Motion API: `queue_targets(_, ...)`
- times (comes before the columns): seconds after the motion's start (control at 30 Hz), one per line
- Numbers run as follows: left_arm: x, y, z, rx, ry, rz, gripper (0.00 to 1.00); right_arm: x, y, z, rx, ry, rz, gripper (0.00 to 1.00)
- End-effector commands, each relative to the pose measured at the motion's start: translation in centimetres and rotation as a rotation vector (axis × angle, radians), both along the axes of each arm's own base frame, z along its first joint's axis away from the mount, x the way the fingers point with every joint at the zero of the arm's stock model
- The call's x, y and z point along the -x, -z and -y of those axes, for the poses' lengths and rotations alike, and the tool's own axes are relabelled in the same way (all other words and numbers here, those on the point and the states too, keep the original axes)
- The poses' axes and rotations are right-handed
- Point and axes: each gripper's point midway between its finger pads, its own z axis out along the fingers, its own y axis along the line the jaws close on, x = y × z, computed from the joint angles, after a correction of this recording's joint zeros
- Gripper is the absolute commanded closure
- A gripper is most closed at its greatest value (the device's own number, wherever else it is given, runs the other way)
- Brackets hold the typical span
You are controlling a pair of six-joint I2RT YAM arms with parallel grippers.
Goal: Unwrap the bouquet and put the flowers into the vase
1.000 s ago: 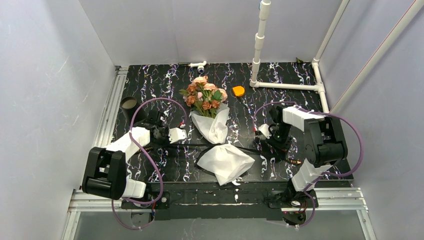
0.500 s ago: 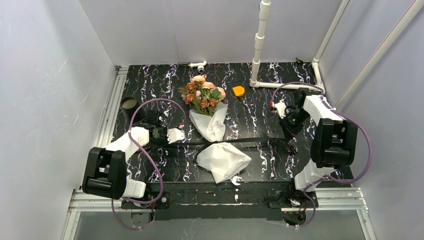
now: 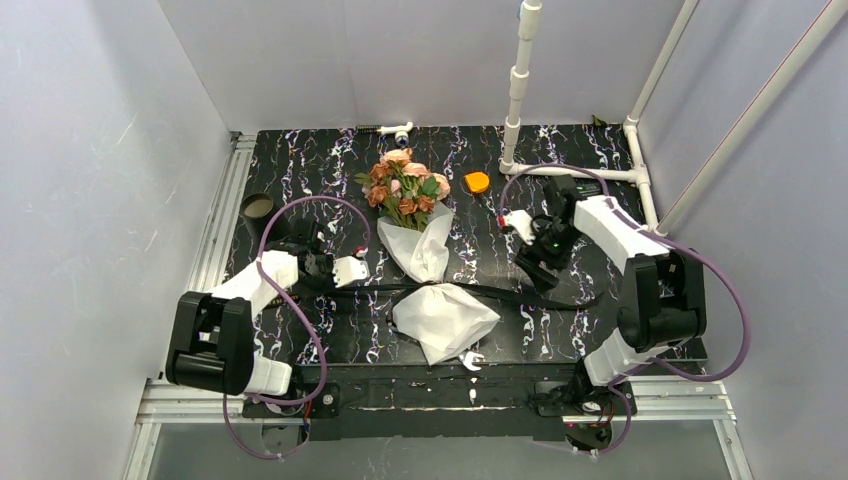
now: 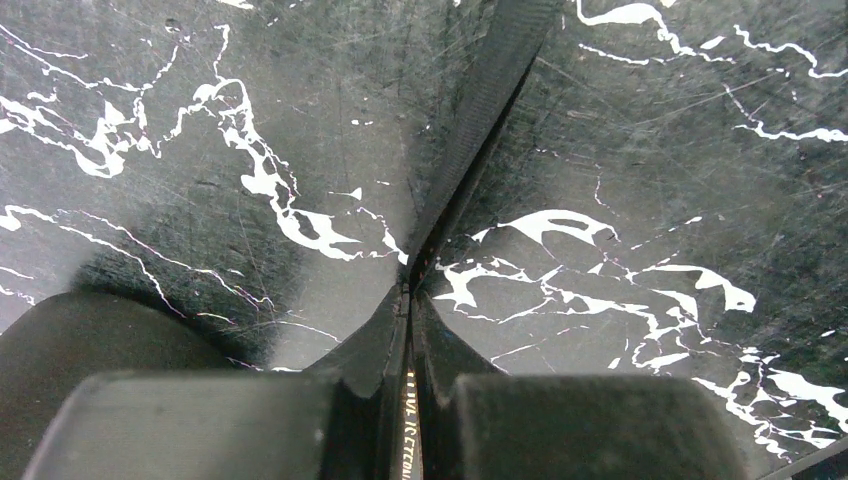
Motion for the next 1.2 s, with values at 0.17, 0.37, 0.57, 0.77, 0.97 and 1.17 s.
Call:
queue_targets(0.17,2.3,0.7,0.5,0.033,-0.026,-0.138,1.00,-2.5,-1.1,-11.5,-0.211,-0.174,0.103,0.17)
queue_targets(0.37,2.1,0.5,0.6,0.039,-0.038,-0.147,1.00,-2.2,1.2,-17.0,-0.245,-0.241,0.085,0.20)
queue_targets(0.57,2.2,0.3,0.8,0.045,-0.042,-0.154,1.00,-1.7,3.8,-18.5,-0.213,-0.273,0.057,0.30)
queue_targets(0.77,2.3,0.7,-0.1,0.001,-0.028,-0.150,1.00,-0.9,4.3,-15.8,-0.134,-0.254,-0.006,0.99)
queue_targets(0.97,3.2,1.4,-0.8,-0.017,-0.003,-0.143,1.00,-0.8,1.4,-10.9,-0.139,-0.152,-0.036,0.99)
queue_targets(1.17,3.3,1.8,-1.5,-0.031,0.003,-0.132,1.00,0.1,0.6,-5.0,-0.099,-0.072,-0.080,0.99)
